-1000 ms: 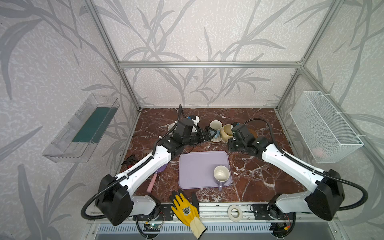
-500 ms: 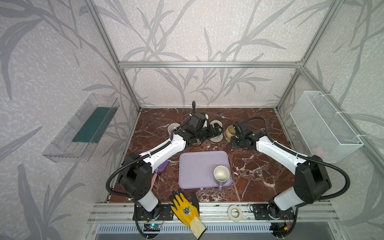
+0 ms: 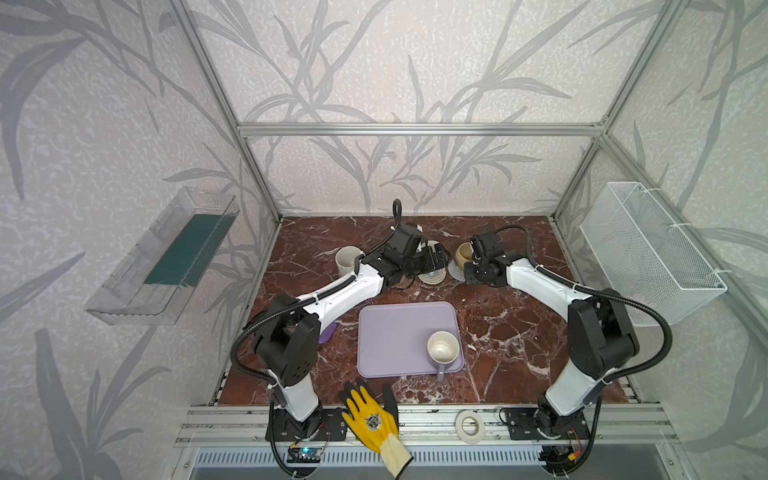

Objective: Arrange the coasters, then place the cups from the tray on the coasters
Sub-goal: 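Lower the beige mug onto the grey woven coaster with the right gripper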

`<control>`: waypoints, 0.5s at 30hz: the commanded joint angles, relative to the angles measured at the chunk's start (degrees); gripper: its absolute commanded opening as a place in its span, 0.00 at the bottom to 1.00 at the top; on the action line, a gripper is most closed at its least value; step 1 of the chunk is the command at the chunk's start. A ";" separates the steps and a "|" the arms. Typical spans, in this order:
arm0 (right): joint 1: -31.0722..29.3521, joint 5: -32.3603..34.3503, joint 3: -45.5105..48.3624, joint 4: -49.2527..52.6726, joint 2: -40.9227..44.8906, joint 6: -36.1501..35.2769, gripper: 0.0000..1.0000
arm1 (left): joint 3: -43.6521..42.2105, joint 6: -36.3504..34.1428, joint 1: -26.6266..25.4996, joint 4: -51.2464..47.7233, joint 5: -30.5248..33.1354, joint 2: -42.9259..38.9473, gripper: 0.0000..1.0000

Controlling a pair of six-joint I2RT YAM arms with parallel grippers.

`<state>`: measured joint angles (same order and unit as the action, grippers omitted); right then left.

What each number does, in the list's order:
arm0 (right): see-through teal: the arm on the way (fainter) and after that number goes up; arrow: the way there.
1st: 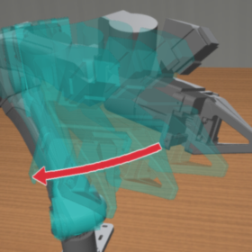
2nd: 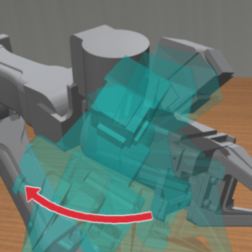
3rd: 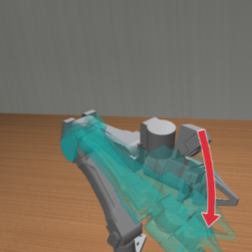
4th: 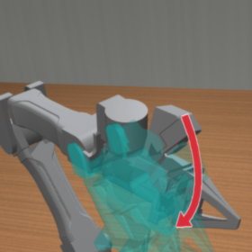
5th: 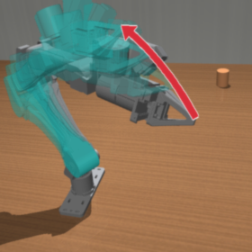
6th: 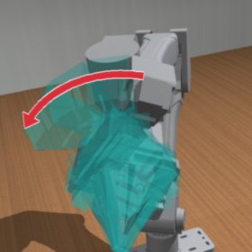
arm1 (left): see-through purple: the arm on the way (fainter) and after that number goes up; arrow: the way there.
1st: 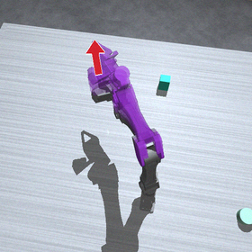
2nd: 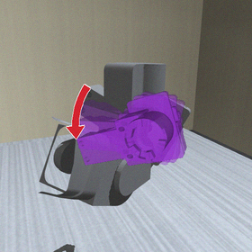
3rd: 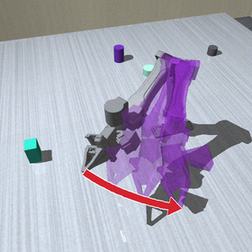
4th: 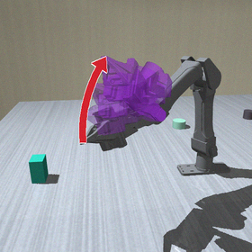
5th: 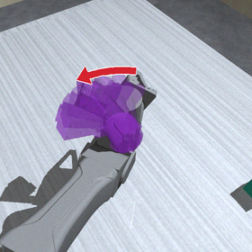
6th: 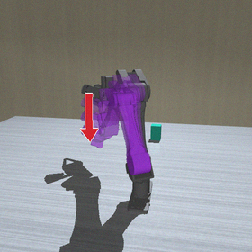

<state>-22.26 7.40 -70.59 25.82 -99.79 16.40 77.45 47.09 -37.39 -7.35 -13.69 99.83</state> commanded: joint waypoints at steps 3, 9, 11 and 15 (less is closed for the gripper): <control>0.29 0.56 -3.15 -5.53 -0.88 -1.63 0.00 | 2.00 -1.99 -0.23 1.82 3.04 0.56 0.99; 0.29 2.65 -4.73 -3.92 -2.92 -1.67 0.00 | 2.23 -2.62 -0.25 1.46 3.06 1.23 0.99; 0.29 3.30 -3.84 -4.98 -2.69 -1.88 0.00 | 2.10 -2.71 -0.27 1.47 3.11 1.31 0.99; 0.29 3.03 -3.94 -5.76 -3.33 -1.80 0.00 | 2.13 -2.71 -0.25 1.75 3.10 1.65 0.99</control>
<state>-22.22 8.64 -72.49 24.64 -103.85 14.92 77.87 45.36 -37.43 -6.79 -11.75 100.77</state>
